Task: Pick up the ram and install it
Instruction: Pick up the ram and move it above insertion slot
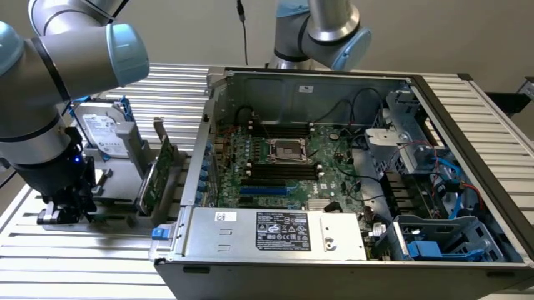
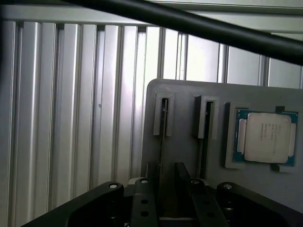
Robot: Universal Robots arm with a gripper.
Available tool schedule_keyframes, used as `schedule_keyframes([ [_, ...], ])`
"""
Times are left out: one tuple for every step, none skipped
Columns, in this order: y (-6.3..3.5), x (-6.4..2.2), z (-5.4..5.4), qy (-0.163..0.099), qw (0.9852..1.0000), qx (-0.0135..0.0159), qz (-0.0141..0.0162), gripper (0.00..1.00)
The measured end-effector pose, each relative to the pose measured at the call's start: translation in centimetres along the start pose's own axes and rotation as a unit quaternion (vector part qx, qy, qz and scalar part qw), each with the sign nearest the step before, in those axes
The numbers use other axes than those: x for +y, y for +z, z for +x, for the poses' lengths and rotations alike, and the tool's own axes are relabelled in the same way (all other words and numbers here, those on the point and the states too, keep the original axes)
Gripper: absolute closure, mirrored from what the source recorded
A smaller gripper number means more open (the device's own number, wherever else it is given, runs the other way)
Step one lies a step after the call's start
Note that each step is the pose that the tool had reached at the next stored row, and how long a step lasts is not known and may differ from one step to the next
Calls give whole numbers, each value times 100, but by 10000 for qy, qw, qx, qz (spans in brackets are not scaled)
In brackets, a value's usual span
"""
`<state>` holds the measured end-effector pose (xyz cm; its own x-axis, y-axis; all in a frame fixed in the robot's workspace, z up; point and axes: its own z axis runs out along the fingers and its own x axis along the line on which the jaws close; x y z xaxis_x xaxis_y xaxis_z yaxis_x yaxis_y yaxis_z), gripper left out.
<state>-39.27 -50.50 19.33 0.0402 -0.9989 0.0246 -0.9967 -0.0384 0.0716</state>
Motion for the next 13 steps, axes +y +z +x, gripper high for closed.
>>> schedule_keyframes([
  [0,0,0,0,10000,0,0,69],
  [0,0,0,0,10000,0,0,69],
  [0,0,0,0,10000,1,1,69],
  [0,0,1,0,10000,2,1,69],
  [0,0,1,0,10000,3,5,69],
  [0,-1,1,0,10000,5,11,69],
  [-1,0,2,0,10000,8,19,69],
  [-1,1,3,2,10000,13,35,69],
  [1,0,2,2,10000,16,54,69],
  [1,-1,2,3,10000,20,68,69],
  [0,0,2,4,10000,26,87,69],
  [0,0,3,4,9999,30,103,69],
  [0,-1,4,4,9999,32,113,69],
])
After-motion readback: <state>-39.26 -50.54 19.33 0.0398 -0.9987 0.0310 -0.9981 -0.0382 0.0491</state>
